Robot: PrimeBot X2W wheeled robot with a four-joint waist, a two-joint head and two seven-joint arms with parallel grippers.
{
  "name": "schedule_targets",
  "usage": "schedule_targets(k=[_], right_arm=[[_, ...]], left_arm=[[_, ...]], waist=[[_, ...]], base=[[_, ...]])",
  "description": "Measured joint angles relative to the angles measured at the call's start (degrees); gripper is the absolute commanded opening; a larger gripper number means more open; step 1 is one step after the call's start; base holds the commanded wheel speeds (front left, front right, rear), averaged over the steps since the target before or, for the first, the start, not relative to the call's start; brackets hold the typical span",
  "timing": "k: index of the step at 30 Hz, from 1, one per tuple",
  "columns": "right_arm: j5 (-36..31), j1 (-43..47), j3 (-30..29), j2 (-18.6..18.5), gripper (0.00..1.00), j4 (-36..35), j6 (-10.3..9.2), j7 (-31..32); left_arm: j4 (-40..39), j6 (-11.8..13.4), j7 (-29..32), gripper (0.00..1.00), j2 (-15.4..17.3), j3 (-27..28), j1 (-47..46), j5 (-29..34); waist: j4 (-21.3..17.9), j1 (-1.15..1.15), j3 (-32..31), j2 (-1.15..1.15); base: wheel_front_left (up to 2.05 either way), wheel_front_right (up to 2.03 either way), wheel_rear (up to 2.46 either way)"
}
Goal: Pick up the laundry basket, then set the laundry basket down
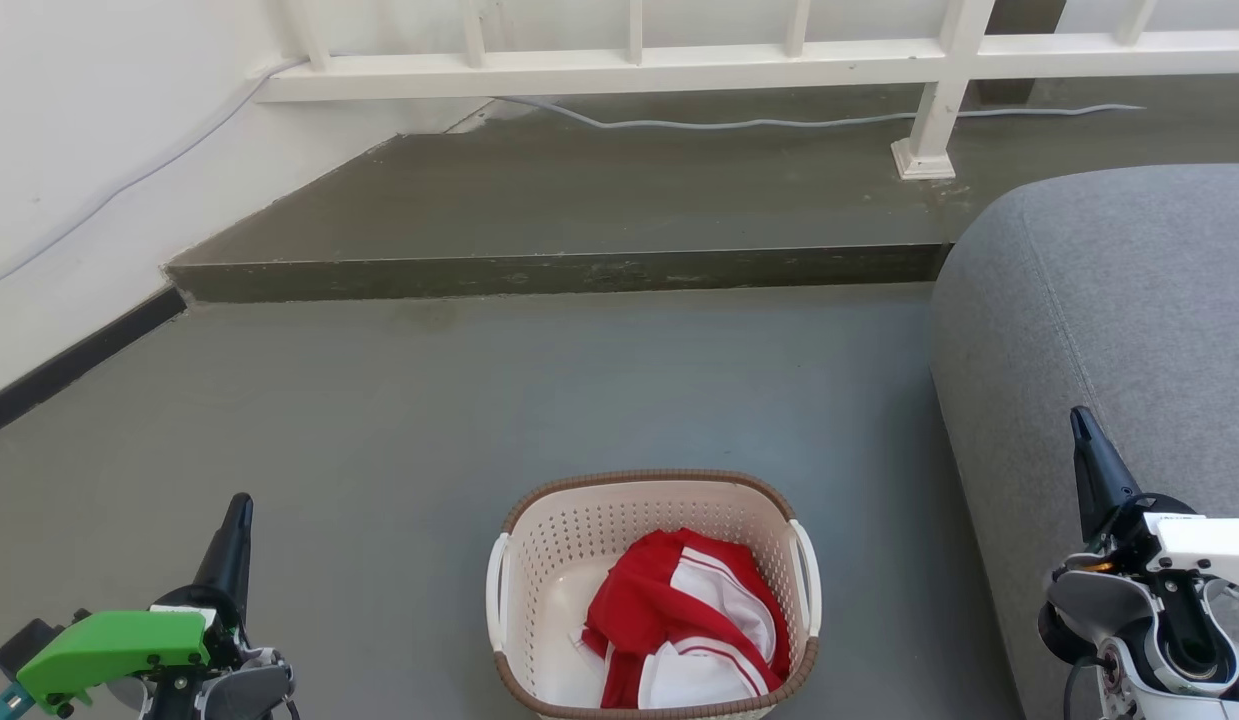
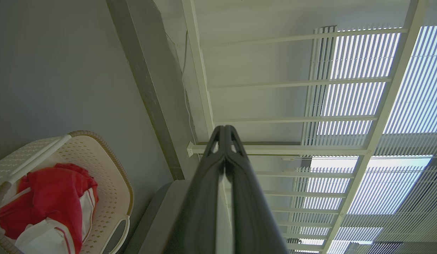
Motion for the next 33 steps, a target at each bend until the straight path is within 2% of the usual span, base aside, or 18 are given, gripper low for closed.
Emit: schedule_targets(k=[33], right_arm=[[0.0, 0.0, 0.0, 0.0, 0.0, 0.0, 0.0, 0.0]], left_arm=[[0.3, 0.0, 0.1, 0.0, -0.1, 0.1, -0.1, 0.0]], waist=[[0.0, 0.0, 0.0, 0.0]], base=[[0.0, 0.0, 0.0]])
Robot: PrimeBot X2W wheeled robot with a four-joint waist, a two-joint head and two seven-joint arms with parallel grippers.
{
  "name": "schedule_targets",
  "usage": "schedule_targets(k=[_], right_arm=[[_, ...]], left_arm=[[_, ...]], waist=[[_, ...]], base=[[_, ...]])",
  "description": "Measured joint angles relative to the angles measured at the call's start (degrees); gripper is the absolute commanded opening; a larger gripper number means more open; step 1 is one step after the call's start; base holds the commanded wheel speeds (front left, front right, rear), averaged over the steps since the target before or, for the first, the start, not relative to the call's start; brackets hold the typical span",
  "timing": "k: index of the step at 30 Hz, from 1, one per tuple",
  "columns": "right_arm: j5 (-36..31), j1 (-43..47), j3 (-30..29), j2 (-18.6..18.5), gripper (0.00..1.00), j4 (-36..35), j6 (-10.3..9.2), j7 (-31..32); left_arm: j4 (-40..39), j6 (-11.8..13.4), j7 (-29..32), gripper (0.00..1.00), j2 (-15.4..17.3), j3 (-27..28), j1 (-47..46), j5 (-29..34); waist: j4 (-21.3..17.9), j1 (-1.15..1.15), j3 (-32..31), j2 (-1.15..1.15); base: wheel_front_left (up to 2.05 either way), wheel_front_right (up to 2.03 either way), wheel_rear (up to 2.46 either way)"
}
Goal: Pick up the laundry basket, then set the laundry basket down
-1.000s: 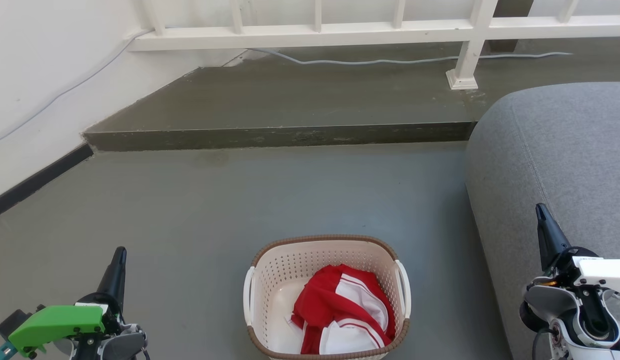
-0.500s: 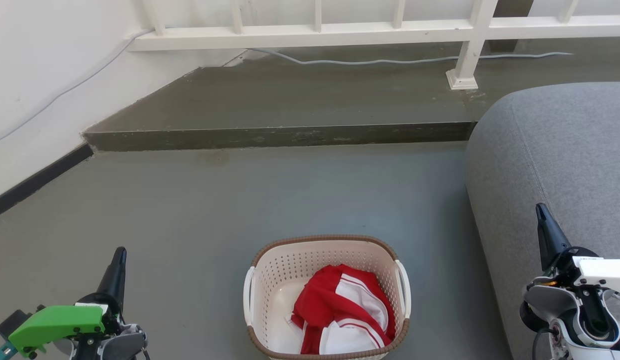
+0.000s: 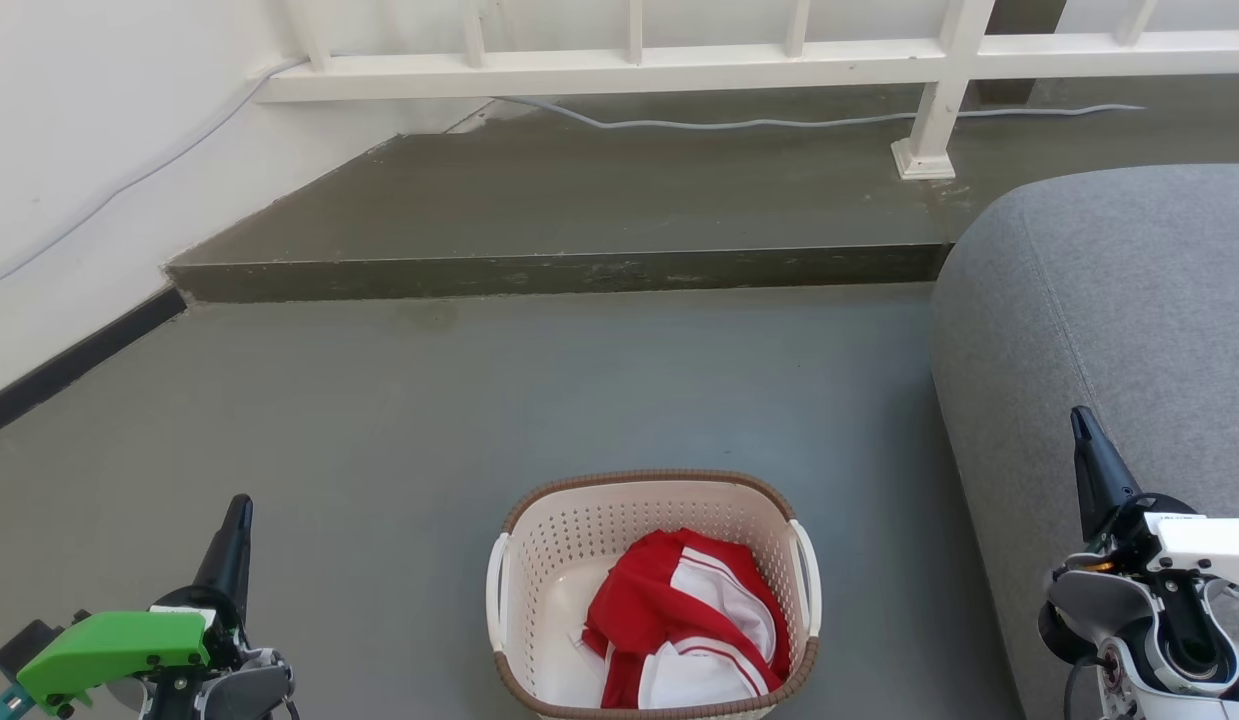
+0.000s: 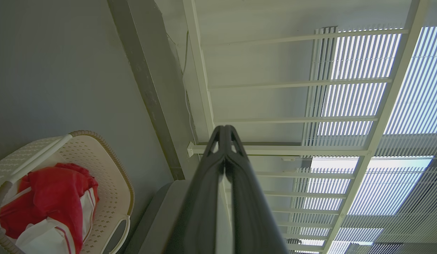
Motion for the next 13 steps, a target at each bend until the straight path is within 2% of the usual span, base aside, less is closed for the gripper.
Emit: schedule_targets(k=[13], right_arm=[[0.0, 0.0, 0.0, 0.0, 0.0, 0.0, 0.0, 0.2]], left_arm=[[0.0, -0.1, 0.2, 0.0, 0.0, 0.0, 0.0, 0.0]], waist=[[0.0, 0.0, 0.0, 0.0]], base=[[0.0, 0.0, 0.0]])
